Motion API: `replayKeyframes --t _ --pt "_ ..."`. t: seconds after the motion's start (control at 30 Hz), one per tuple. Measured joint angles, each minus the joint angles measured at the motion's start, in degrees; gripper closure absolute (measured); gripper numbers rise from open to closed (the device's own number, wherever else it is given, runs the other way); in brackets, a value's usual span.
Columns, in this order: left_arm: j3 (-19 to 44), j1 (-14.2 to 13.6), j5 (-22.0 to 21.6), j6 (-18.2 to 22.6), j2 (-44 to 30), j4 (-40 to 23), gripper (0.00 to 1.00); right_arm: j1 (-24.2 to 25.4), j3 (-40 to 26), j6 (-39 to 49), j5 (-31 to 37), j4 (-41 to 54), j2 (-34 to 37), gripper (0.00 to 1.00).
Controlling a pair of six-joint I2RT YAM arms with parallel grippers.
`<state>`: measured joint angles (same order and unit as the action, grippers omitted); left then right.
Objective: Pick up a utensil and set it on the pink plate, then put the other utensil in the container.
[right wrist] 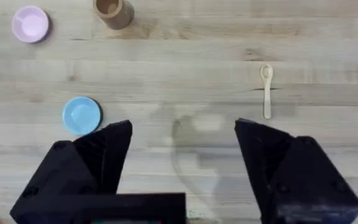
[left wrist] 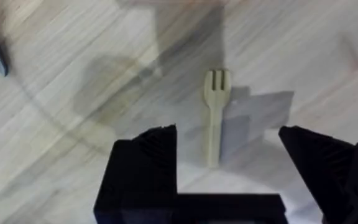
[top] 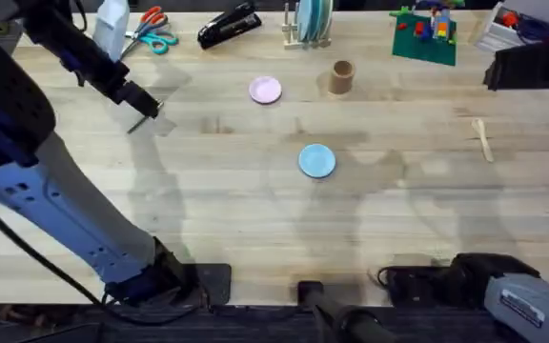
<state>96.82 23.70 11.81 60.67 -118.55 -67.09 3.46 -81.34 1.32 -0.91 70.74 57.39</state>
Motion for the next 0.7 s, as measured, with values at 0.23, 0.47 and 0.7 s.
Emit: replayKeyframes --t 0.23,0.47,0.7 --pt "0.0 -1.33 -2.39 0.46 -2.72 3.48 0.006 0.0 0.0 0.0 0.0 0.02 0.0 0.007" --pt "0.0 -4.63 -5.0 0.53 -2.73 4.3 0.006 0.0 0.0 0.0 0.0 0.01 0.0 0.008" --pt "0.0 -6.12 -5.42 0.89 -2.74 4.05 0.006 0.0 0.0 0.0 0.0 0.0 0.0 0.007"
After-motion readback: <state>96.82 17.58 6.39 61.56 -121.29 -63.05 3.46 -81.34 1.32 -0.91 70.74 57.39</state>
